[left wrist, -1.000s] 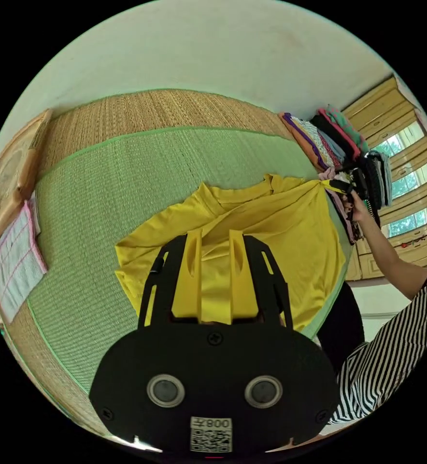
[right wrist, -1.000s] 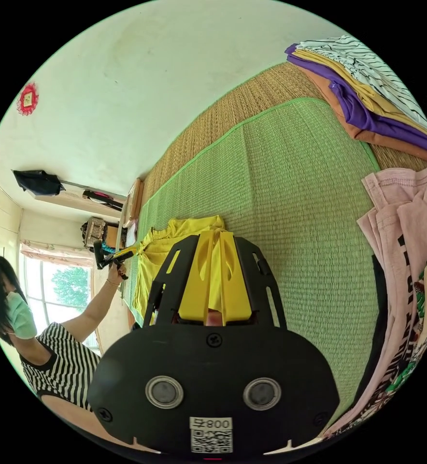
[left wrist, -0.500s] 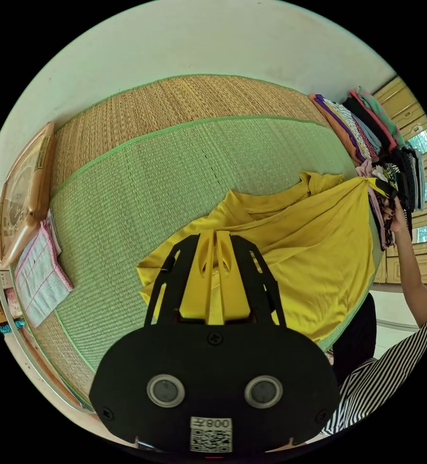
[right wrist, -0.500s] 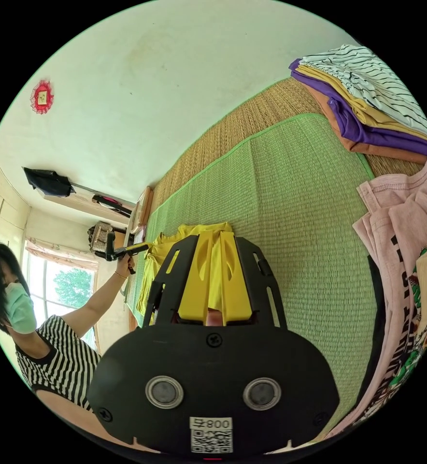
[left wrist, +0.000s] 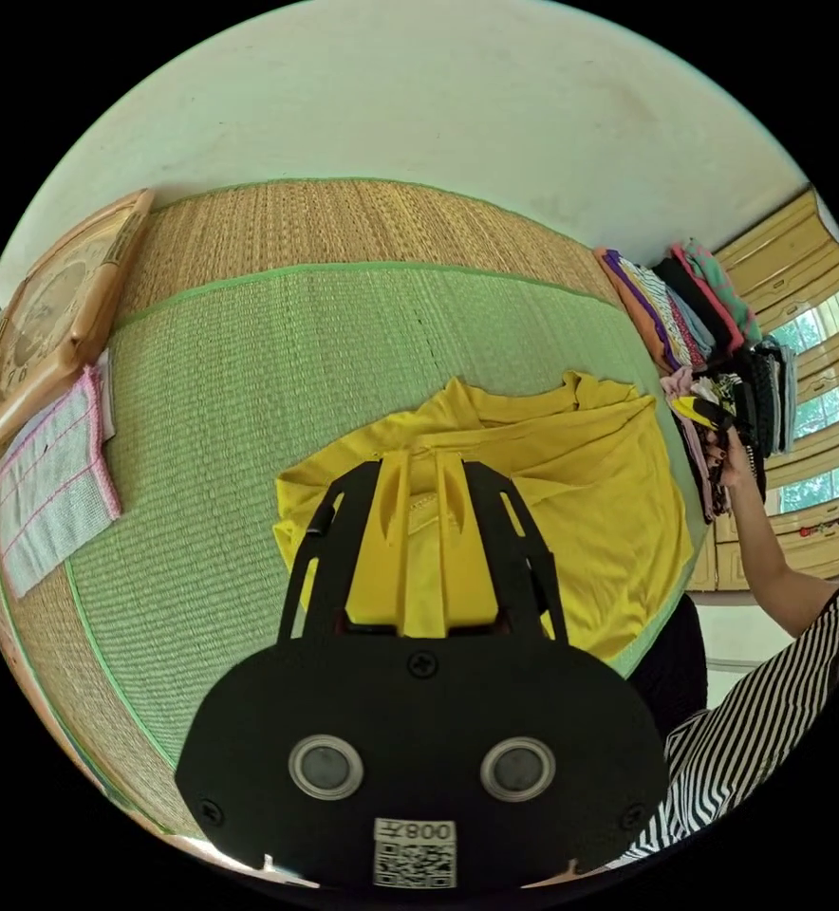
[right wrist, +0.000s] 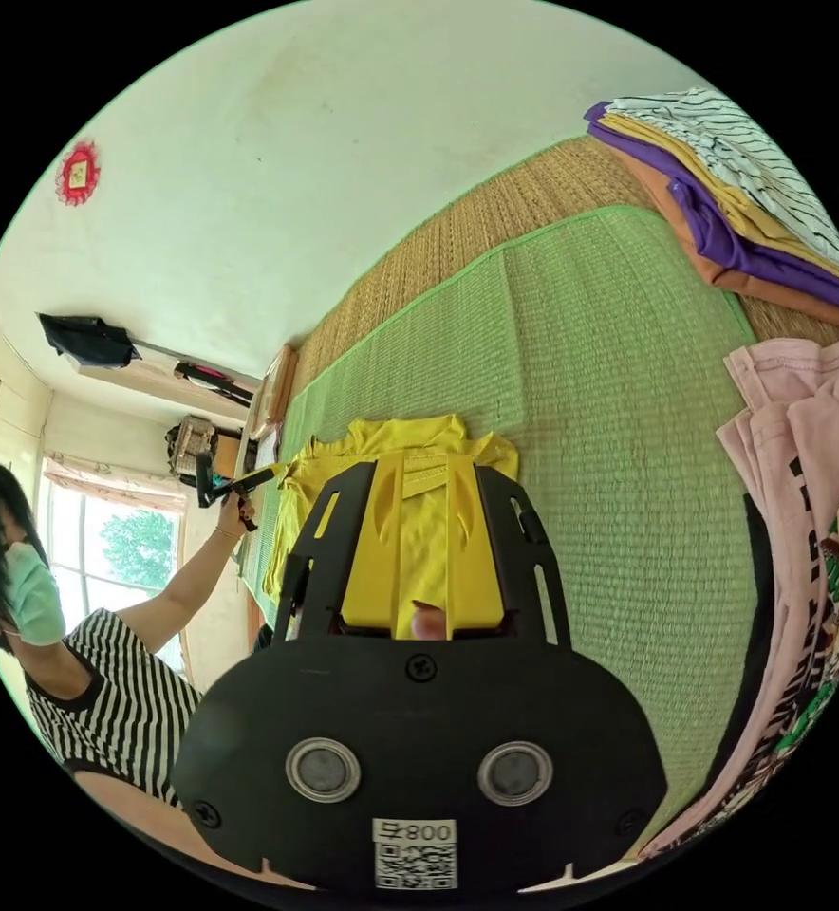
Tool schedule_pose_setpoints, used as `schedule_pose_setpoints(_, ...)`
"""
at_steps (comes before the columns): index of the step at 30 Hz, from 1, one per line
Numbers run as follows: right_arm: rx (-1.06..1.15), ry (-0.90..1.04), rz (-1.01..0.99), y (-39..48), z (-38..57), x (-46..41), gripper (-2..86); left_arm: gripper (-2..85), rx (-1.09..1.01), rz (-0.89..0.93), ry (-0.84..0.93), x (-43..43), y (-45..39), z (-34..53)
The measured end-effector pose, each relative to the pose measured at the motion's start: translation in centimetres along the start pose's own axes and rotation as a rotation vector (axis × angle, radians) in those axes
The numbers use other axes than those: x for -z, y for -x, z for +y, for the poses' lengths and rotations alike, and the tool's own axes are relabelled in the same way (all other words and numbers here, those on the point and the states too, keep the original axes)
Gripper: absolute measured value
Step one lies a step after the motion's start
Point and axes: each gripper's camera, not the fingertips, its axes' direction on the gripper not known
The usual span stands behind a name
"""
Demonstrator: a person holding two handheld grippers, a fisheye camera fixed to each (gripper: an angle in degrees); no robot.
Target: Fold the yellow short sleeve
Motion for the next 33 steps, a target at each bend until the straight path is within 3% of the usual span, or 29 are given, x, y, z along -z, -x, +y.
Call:
schedule_pose_setpoints(5, 0.058, 0.063, -0.005, 4.8, -0.4, -2.5, 7.6, 1.2, 0.055, -0.319, 0.081, 0.3, 0.3, -1.2)
schedule_pose_setpoints(9, 0.131, 0.162, 0.015, 9.4, -0.2, -4.9, 7.5, 1.2, 0.14, -0.226, -0.032, 3.1, 1.9, -0.6)
schedule_pose_setpoints(14, 0.259, 0.235, 0.139, 16.1, -0.1, -7.7, 7.7, 5.3, -0.049, -0.051, -0.032, 3.3, -1.0, 1.9)
schedule_pose_setpoints(20, 0.489, 0.233, 0.324, 25.7, -0.6, -9.3, 9.3, 7.4, -0.178, -0.231, 0.084, 1.3, -3.0, 2.3)
schedule_pose_setpoints(27, 0.712, 0.29, 0.633, 33.3, -0.3, -13.2, 8.2, 2.1, -0.137, -0.189, 0.084, 1.1, -1.3, 2.8)
schedule_pose_setpoints(33, 0.779, 0.299, 0.746, 36.8, -0.6, -14.6, 4.0, 1.0, -0.101, -0.135, 0.029, 2.0, 0.0, 3.9)
